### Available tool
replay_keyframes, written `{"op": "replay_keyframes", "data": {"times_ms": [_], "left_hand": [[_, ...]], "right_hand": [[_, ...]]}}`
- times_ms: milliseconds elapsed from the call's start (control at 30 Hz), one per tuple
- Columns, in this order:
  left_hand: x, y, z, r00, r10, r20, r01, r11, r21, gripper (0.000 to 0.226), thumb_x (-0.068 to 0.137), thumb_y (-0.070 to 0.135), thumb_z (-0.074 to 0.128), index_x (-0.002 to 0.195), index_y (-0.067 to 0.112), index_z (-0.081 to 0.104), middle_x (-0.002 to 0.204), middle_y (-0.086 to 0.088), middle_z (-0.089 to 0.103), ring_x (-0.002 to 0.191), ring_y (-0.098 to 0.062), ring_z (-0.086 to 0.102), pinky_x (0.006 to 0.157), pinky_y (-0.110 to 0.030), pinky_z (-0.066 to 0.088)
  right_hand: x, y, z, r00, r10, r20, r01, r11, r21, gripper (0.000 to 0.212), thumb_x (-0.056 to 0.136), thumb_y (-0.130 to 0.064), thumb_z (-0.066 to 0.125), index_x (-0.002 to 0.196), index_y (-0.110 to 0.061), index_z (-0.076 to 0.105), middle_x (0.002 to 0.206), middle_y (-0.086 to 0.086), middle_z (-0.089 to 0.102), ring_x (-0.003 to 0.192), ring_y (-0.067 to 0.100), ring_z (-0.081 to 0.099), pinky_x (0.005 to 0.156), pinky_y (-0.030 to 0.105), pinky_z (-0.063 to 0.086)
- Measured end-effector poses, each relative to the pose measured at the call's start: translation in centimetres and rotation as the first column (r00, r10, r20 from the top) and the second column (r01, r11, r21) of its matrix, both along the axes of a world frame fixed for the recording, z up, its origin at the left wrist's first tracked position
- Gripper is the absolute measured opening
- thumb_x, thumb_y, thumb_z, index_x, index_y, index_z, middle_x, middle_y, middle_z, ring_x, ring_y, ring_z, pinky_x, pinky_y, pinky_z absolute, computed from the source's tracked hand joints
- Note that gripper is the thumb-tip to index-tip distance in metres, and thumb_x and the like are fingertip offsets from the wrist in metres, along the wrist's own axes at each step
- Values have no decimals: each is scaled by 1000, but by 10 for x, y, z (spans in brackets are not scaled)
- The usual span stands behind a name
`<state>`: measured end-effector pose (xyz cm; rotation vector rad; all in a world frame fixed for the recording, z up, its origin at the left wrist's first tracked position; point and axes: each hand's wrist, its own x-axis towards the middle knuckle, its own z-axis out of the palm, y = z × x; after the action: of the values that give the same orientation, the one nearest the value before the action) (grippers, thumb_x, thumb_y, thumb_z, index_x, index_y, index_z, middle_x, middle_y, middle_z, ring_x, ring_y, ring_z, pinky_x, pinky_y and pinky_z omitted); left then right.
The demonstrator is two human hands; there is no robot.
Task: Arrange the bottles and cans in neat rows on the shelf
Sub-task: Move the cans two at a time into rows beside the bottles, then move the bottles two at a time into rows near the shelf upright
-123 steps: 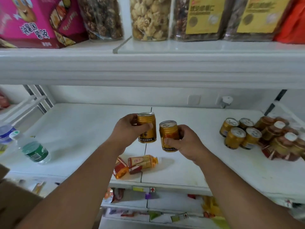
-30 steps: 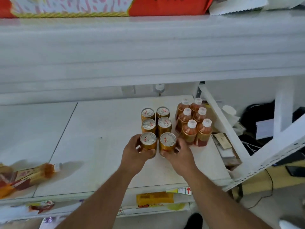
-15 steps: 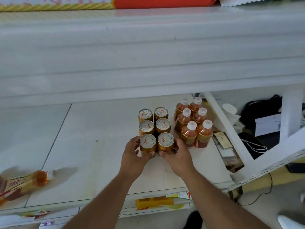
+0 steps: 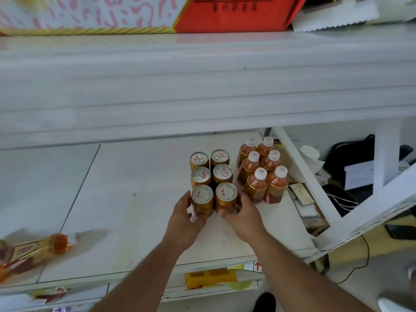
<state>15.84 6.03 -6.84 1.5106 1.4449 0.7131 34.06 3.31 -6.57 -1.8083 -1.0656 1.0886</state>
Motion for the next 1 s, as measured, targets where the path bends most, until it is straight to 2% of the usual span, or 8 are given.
{"op": "replay_keyframes", "data": {"times_ms": [100, 200, 300, 400, 533, 667, 733, 1000], "left_hand": [[-8, -6, 3, 989, -18, -145, 13, 999, -38, 82, 87, 27, 70, 154, 27, 24, 157, 2, 32, 140, -18, 36, 113, -40, 37], [-16, -13, 8, 962, -61, -265, 58, 998, -17, 79, 91, 31, 65, 156, 24, 21, 161, 2, 25, 145, -19, 28, 115, -34, 29], [-24, -19, 12, 927, -103, -360, 106, 994, -12, 78, 93, 37, 61, 157, 23, 17, 164, 2, 17, 149, -17, 19, 117, -34, 23], [-32, -28, 18, 889, -126, -441, 125, 992, -31, 78, 94, 43, 56, 158, 25, 15, 165, 3, 9, 150, -18, 12, 118, -36, 20], [-40, -47, 31, 825, -128, -550, 128, 991, -38, 79, 93, 49, 51, 158, 25, 14, 166, 1, 7, 151, -21, 11, 118, -40, 21], [-49, -72, 51, 798, -99, -594, 74, 995, -66, 76, 93, 49, 49, 157, 25, 17, 165, 1, 9, 150, -23, 14, 117, -41, 24], [-54, -87, 61, 804, -54, -592, 26, 998, -55, 76, 93, 49, 49, 157, 25, 18, 165, 2, 10, 150, -23, 14, 117, -41, 25], [-53, -171, 84, 776, 26, -630, -63, 997, -37, 76, 92, 46, 52, 157, 23, 20, 165, -3, 13, 150, -23, 17, 118, -41, 26]], "right_hand": [[-3, -12, 3, 999, 1, 33, 0, 999, -38, 82, 85, -27, 79, 153, -30, 33, 151, -3, 47, 139, 22, 44, 114, 44, 38], [-9, -29, 6, 998, 18, 66, -12, 996, -87, 83, 90, -30, 73, 157, -24, 25, 159, 2, 37, 143, 22, 39, 116, 42, 34], [-17, -43, 12, 987, 51, 154, -33, 993, -117, 78, 92, -37, 70, 156, -19, 29, 158, 4, 38, 142, 21, 40, 112, 34, 36], [-26, -53, 23, 952, 130, 278, -97, 987, -129, 75, 92, -46, 65, 154, -21, 32, 156, 2, 40, 140, 22, 41, 110, 34, 36], [-40, -65, 44, 839, 313, 445, -280, 950, -139, 77, 91, -58, 57, 155, -25, 30, 156, -2, 41, 140, 22, 41, 110, 37, 38], [-51, -73, 67, 629, 490, 604, -468, 859, -209, 80, 95, -62, 49, 158, -23, 21, 164, 0, 25, 149, 23, 26, 116, 39, 29], [-54, -81, 77, 559, 527, 640, -522, 823, -222, 79, 96, -62, 47, 158, -21, 19, 165, 0, 21, 150, 25, 22, 116, 41, 28], [-59, -132, 88, 456, 629, 630, -668, 709, -226, 82, 99, -60, 42, 161, -17, 11, 168, 3, 6, 154, 22, 4, 121, 38, 12]]}}
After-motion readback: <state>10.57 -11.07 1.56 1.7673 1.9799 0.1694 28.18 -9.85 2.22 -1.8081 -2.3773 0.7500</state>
